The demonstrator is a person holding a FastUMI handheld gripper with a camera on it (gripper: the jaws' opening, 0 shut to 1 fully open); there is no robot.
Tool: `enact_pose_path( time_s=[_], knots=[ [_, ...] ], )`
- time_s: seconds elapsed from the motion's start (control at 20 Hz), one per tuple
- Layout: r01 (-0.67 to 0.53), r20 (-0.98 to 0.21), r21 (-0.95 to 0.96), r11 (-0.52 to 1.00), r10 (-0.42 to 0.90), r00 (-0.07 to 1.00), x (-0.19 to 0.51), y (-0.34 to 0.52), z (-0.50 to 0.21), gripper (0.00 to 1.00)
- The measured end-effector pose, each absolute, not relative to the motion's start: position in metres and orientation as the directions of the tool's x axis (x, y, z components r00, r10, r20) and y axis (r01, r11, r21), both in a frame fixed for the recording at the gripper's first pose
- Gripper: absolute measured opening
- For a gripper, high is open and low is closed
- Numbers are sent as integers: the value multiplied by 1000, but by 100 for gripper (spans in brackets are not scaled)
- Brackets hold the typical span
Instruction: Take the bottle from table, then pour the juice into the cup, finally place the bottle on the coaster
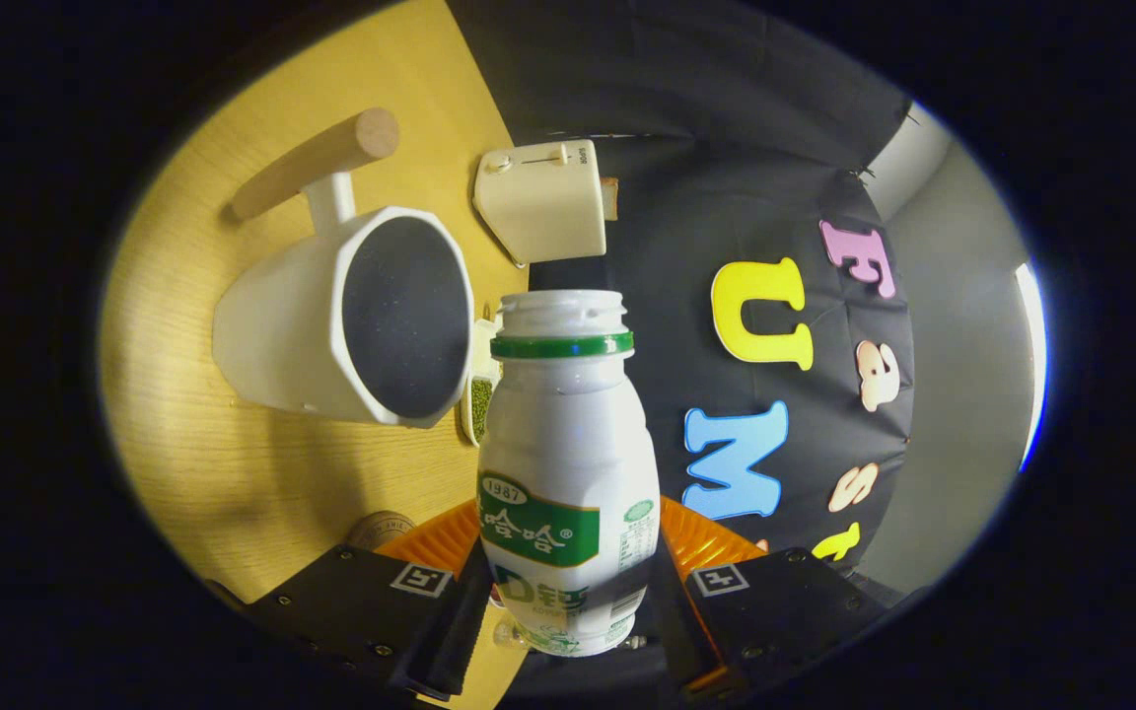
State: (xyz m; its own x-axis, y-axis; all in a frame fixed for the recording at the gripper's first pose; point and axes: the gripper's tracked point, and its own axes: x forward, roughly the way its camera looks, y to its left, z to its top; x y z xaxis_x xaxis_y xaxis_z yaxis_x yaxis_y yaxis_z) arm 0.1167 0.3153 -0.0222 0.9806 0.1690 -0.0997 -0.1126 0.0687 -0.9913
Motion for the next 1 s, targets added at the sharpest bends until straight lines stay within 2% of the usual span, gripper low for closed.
enact_pose_path(
  time_s=[0.35,0.65,1.0],
  knots=[
    [-149,-98,-938,314,172,980,117,301,-18,73],
    [-229,-145,-785,576,188,971,122,287,-21,74],
    [-271,-162,-613,742,218,963,121,277,-20,74]
  ],
)
